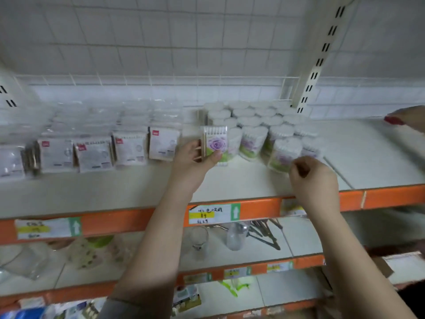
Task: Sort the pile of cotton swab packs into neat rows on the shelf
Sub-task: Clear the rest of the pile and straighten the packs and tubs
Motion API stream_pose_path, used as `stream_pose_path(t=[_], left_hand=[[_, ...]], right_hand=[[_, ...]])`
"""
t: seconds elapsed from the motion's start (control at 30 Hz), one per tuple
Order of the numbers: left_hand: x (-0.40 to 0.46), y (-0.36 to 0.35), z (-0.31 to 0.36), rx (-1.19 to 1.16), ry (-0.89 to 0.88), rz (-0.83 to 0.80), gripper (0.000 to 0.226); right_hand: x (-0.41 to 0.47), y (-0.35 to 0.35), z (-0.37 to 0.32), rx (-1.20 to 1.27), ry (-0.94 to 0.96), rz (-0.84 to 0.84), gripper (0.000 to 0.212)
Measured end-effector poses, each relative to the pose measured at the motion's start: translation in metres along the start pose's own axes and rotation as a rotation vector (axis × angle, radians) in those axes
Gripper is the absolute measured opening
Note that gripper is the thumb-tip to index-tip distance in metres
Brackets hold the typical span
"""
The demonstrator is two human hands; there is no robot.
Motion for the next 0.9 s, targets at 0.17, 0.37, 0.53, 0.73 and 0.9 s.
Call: stream_pose_path(t=[0.17,0.37,0.53,0.73,0.9], left_hand=[[-0.017,-0.055,-0.002,0.105,0.012,-0.022,0.038],[-0.021,-0.084,-0.001,0.218,-0.009,-0.124,0.046],[-0.018,-0.092,-0.001,0.354,-0.061,-0.175,0.052],[-0.026,-0.078,0.025,0.725,-0.226,0.097,0.078],[-0.026,-0.090,0.037,0.760,-0.325,0.125,0.065]], right_hand=[[0.012,0.030,0.035,0.012,0.011,-0.052,0.016],[0.019,0.038,0.048,0.117,0.022,-0.040,0.014],[0.024,0.046,0.036,0.227,0.103,0.061,0.014],[0.035,0.041,0.025,0.250,0.181,0.112,0.025],[0.040,0.031,0.019,0.168,0.254,0.116,0.026]])
Point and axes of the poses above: each hand's wrist, its own x-axis towards the middle knuckle, its own y-axis out of the back of the hand, z = x × y, the point moved 9 cm from there along x, towards the middle knuckle, and after that the axes turned 9 degrees about x, right-handed, at the moved point
